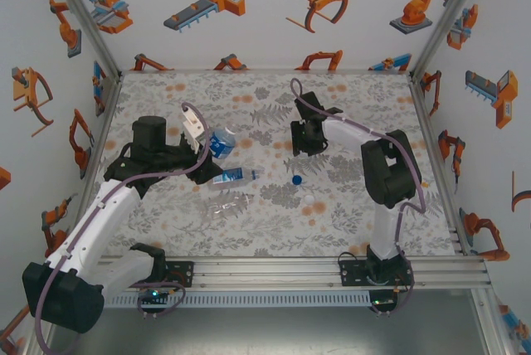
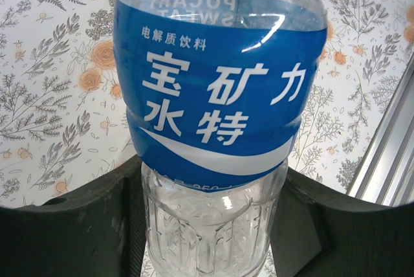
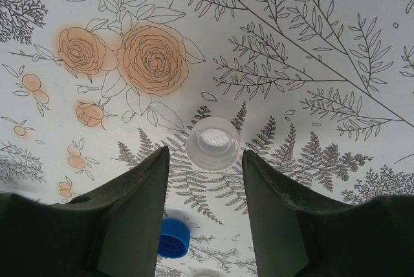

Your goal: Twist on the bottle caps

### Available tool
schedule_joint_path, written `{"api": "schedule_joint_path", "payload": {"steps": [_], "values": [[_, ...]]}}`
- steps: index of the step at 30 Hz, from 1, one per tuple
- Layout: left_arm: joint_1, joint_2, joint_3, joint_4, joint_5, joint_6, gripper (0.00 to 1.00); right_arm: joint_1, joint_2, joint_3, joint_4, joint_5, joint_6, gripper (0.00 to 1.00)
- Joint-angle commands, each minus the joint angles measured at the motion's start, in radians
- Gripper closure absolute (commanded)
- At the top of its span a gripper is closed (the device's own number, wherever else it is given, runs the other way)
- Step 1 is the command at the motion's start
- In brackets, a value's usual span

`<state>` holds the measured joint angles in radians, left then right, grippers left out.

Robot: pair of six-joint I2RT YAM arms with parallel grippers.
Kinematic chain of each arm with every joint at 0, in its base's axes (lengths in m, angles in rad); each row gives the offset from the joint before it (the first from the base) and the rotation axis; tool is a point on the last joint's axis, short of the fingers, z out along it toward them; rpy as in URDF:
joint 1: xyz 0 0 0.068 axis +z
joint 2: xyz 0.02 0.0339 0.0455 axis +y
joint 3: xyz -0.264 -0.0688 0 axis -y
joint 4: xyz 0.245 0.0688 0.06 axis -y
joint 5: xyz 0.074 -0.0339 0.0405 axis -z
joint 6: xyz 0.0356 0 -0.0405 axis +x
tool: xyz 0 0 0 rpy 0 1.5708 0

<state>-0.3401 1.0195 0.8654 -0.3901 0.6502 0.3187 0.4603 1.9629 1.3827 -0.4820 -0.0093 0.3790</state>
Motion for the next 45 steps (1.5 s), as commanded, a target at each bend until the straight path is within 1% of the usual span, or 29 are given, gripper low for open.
{"api": "schedule_joint_path", "payload": {"steps": [1,7,36,45], "values": [[-0.006,-0.009,-0.007,-0.012,0.010,0.020,0.96,-0.006,-0.053,0.030,-0.003,0.020,0.009,0.53],[-0.006,-0.009,-0.007,-0.013,0.010,0.020,0.96,-0.006,-0.041,0.041,0.006,-0.014,0.012,0.53],[-0.007,0.000,-0.007,-0.018,0.000,0.023,0.96,-0.006,0.016,0.028,0.019,0.002,0.006,0.54],[-0.008,0.006,-0.005,-0.021,-0.002,0.026,0.96,-0.006,0.003,0.057,0.016,-0.024,0.007,0.54]]}}
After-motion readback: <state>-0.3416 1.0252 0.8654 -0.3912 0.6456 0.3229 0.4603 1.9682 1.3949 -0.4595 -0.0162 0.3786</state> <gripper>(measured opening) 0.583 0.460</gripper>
